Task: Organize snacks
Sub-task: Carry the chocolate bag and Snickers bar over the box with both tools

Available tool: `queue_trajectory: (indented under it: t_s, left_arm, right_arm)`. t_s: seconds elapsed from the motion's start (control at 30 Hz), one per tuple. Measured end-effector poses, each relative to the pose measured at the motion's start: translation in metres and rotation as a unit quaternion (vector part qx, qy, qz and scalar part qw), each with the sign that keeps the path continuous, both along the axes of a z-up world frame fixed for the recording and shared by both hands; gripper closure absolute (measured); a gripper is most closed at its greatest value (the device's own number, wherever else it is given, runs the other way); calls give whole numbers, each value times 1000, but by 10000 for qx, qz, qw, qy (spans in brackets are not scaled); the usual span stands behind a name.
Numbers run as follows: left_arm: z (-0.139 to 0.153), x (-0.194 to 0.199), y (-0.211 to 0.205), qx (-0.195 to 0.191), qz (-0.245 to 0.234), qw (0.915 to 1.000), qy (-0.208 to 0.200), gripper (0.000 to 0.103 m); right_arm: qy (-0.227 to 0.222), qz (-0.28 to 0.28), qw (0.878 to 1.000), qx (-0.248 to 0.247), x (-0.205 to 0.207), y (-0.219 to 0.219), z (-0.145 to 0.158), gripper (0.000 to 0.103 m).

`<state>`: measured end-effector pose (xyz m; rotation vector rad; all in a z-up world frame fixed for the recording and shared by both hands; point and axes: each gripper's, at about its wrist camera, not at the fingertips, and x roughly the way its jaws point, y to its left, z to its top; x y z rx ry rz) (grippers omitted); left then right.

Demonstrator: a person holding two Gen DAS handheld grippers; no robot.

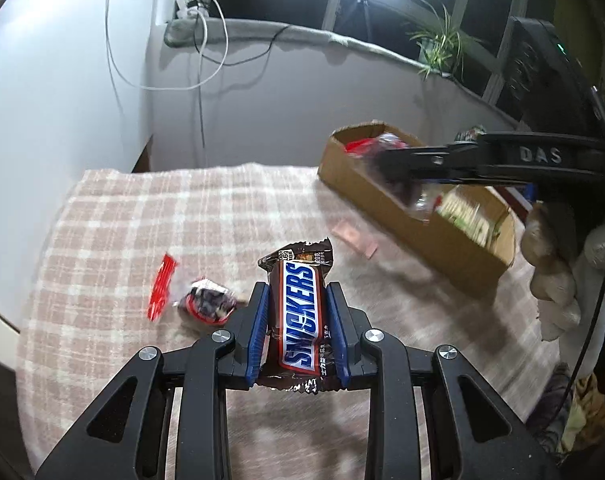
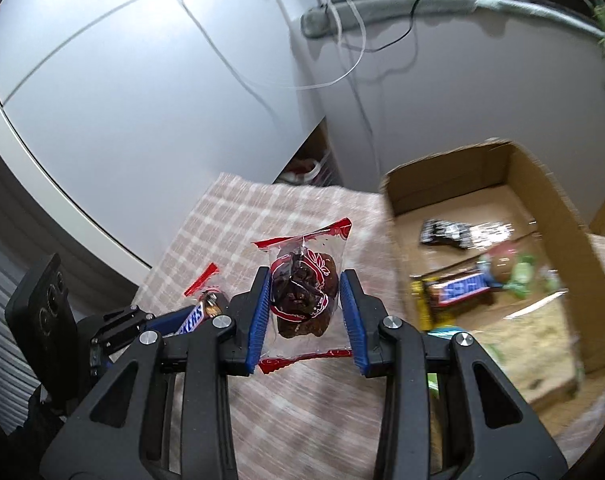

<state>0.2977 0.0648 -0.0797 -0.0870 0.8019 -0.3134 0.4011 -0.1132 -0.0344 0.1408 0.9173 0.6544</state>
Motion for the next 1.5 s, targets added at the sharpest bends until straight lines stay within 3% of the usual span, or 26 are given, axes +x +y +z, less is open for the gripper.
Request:
queue_trajectory:
  t_s: [0.33, 0.7, 1.0, 1.5]
  left_arm:
    - [19, 20, -30, -71, -117, 9996, -260, 76]
    - [41, 39, -72, -42, -345, 9981, -501, 76]
    - [50, 61, -103, 29, -494, 9968, -635, 76]
    - [33, 101, -132, 78, -595, 9973, -434, 76]
  right_arm:
    - [-248, -398, 9989, -59, -7, -63, 19, 67]
    - [-356, -740, 9965, -172, -6, -111, 19, 67]
    - [-408, -897, 9948, -255, 3, -130, 18, 67]
    - [-172, -957, 9949, -267, 39, -140, -10, 67]
